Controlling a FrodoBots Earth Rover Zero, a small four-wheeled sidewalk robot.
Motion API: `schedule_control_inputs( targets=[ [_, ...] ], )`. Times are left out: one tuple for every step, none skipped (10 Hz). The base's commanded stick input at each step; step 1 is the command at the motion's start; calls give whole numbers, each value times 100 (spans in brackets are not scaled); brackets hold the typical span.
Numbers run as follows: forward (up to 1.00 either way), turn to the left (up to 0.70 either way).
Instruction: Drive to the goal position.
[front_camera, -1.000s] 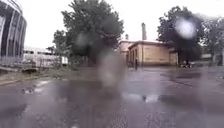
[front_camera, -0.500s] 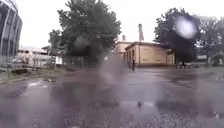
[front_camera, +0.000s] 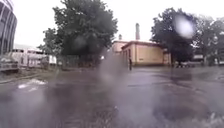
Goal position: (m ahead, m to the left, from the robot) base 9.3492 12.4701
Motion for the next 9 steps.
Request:
schedule_control_inputs(
  targets=[
    [70, 0],
    [70, 0],
    [70, 0],
    [70, 0],
    [70, 0],
    [70, 0],
    [70, 0],
    [70, 0],
    [70, 0]
  ],
)
